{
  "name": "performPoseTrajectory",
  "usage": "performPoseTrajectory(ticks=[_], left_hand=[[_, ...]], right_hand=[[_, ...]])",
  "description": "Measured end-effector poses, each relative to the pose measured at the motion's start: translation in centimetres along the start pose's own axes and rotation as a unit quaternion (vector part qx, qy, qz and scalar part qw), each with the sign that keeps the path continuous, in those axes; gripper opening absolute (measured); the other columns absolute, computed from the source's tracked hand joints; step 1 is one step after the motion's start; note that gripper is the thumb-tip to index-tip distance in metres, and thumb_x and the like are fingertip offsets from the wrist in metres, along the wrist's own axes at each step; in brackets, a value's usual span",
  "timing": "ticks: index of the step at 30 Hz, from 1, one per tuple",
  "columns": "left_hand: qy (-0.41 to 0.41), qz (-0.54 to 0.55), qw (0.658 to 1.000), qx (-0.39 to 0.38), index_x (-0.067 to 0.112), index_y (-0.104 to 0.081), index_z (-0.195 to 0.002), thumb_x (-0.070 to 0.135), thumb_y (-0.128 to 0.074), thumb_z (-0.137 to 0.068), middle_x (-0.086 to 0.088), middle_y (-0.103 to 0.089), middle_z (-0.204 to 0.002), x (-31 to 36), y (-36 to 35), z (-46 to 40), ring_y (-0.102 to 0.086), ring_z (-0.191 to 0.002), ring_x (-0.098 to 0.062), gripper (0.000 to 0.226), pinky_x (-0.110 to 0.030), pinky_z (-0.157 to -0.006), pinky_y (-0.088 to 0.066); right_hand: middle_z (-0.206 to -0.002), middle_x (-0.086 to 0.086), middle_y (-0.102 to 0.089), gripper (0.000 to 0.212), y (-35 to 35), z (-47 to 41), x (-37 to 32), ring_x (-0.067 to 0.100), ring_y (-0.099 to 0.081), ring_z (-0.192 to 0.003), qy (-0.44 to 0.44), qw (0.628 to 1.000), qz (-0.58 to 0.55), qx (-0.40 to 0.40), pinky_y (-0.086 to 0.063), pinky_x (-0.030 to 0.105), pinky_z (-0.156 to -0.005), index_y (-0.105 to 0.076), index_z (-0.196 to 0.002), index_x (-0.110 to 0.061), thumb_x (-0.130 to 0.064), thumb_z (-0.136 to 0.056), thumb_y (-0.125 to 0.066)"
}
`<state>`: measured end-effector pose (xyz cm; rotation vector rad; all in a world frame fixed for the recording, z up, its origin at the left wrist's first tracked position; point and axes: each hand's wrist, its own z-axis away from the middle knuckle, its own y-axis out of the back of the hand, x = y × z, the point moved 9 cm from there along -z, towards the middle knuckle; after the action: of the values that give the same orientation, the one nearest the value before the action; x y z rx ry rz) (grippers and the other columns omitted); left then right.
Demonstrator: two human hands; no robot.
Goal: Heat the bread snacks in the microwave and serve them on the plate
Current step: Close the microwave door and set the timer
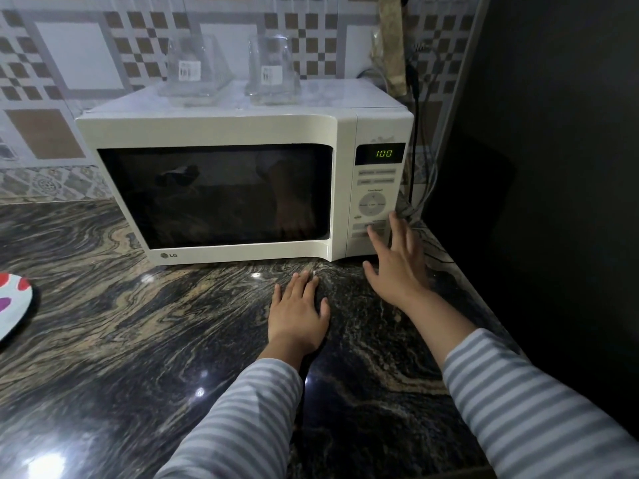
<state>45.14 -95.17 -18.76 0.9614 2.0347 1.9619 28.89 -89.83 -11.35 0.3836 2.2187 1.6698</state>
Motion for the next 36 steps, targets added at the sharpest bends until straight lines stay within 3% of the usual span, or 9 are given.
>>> performPoseTrajectory(ticks=[5, 11, 17, 20, 23, 29, 36], left_hand=[[0.001, 0.005, 1.0, 0.006, 0.023, -0.026, -0.149, 0.042, -0.031, -0.097, 0.004, -0.014, -0.16, 0.0, 0.1, -0.1, -0.005, -0.148, -0.012, 0.055, -0.04, -0.12, -0.001], [-0.002, 0.008, 1.0, 0.004, 0.022, -0.026, -0.149, 0.042, -0.031, -0.097, 0.004, -0.015, -0.16, 0.0, 0.0, -0.2, -0.005, -0.148, -0.013, 0.056, -0.04, -0.12, 0.0], [0.001, 0.009, 1.0, -0.023, 0.021, -0.021, -0.15, 0.041, -0.032, -0.098, 0.003, -0.012, -0.161, 0.0, 0.0, -0.3, -0.003, -0.148, -0.014, 0.057, -0.042, -0.12, 0.0], [0.016, 0.063, 0.997, -0.031, 0.023, -0.014, -0.151, 0.037, -0.041, -0.097, -0.001, -0.019, -0.158, 0.1, 0.8, -0.7, -0.012, -0.147, -0.018, 0.063, -0.045, -0.119, -0.006], [0.001, 0.104, 0.994, 0.04, 0.025, -0.008, -0.152, 0.036, -0.048, -0.094, -0.001, -0.027, -0.154, 1.1, 4.1, -1.7, -0.022, -0.143, -0.022, 0.071, -0.046, -0.117, -0.018], [-0.129, 0.135, 0.962, 0.198, 0.03, -0.004, -0.152, 0.03, -0.061, -0.089, -0.003, -0.039, -0.146, 5.6, 13.3, -4.2, -0.035, -0.133, -0.024, 0.085, -0.044, -0.106, -0.036], [-0.181, 0.144, 0.943, 0.241, 0.043, 0.018, -0.144, 0.032, -0.06, -0.091, 0.0, -0.057, -0.129, 7.6, 17.3, -6.2, -0.048, -0.118, -0.022, 0.096, -0.042, -0.091, -0.045]], right_hand=[[-0.159, 0.009, 0.017, 0.066, -0.2, -0.3, 0.0, 0.031, 0.01, -0.146, -0.012, 1.0, 0.015, 0.009, -0.005, 0.052, -0.118, -0.01, -0.152, -0.029, -0.04, -0.097, -0.043], [-0.158, 0.008, 0.021, 0.069, -0.6, -0.4, 0.1, 0.03, 0.018, -0.145, -0.015, 0.999, 0.035, -0.013, 0.007, 0.058, -0.115, -0.006, -0.152, -0.033, -0.04, -0.095, -0.045], [-0.158, 0.003, 0.016, 0.067, 0.6, -0.2, 0.2, 0.028, 0.018, -0.145, -0.006, 1.0, 0.008, -0.029, 0.008, 0.057, -0.116, -0.012, -0.151, -0.034, -0.037, -0.095, -0.047], [-0.16, 0.001, 0.012, 0.068, 1.8, 0.2, 0.1, 0.025, 0.016, -0.146, -0.001, 1.0, -0.008, -0.019, 0.006, 0.055, -0.117, -0.013, -0.152, -0.031, -0.035, -0.094, -0.049], [-0.159, 0.002, 0.014, 0.074, 3.9, 0.0, -0.2, 0.025, 0.017, -0.146, 0.016, 1.0, -0.024, 0.002, 0.004, 0.056, -0.117, -0.007, -0.152, -0.031, -0.033, -0.093, -0.051], [-0.148, 0.003, 0.043, 0.1, 9.3, -1.4, -0.9, 0.027, 0.034, -0.14, 0.06, 0.997, 0.015, 0.051, 0.008, 0.058, -0.115, 0.024, -0.145, -0.037, -0.035, -0.089, -0.059], [-0.146, 0.008, 0.046, 0.12, 13.4, -4.8, -2.4, 0.028, 0.04, -0.136, 0.081, 0.991, 0.069, 0.076, 0.013, 0.06, -0.113, 0.04, -0.135, -0.031, -0.045, -0.082, -0.067]])
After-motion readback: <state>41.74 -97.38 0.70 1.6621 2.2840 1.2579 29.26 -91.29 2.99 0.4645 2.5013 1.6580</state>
